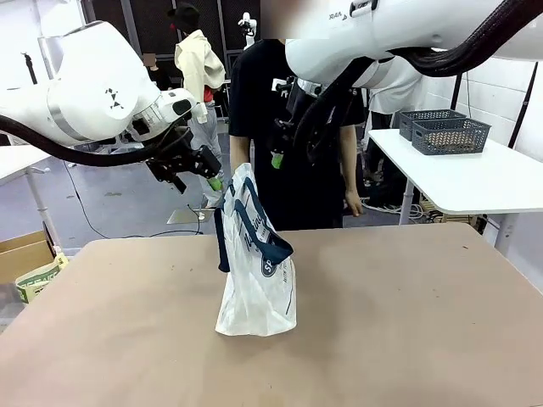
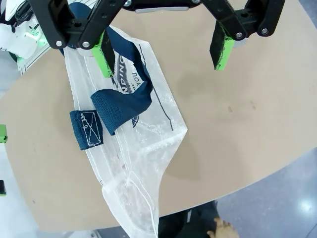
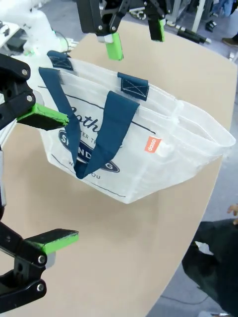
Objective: Transfer purchased items from the store into the shopping bag.
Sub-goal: Open the Reusable shopping bag in the center of the table.
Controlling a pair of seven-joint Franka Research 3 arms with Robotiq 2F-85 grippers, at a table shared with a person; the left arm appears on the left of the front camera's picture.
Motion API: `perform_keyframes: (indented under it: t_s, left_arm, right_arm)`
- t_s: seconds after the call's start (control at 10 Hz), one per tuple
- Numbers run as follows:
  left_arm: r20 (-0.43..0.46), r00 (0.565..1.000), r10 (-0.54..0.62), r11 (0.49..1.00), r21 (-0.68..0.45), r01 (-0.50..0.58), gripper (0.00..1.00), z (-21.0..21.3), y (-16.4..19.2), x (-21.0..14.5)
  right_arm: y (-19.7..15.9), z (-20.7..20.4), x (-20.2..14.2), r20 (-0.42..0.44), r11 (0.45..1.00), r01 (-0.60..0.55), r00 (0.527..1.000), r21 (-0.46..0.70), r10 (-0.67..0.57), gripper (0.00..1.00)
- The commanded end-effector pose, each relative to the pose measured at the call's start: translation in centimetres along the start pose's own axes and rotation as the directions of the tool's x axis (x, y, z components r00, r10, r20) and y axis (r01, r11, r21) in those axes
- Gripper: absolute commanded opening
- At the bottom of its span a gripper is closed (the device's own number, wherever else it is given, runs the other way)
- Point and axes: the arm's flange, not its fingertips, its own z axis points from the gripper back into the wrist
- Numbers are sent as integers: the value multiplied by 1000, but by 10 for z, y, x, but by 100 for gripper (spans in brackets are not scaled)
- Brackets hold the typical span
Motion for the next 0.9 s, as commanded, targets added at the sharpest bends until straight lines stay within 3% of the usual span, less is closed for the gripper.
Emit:
perform_keyframes:
  t_s: [0.0,0.4,0.8]
  left_arm:
    - [-19,1000,22,1000,-14,-23,100,5,-11,7]
    - [-65,994,87,995,-47,-90,100,15,-20,20]
    - [-114,990,84,990,-106,-96,100,-2,-18,17]
  right_arm:
    - [8,-3,8,-20,998,59,998,25,-59,100]
    - [27,-18,48,-81,996,86,993,20,-84,100]
    - [50,-46,73,-138,993,112,985,34,-106,100]
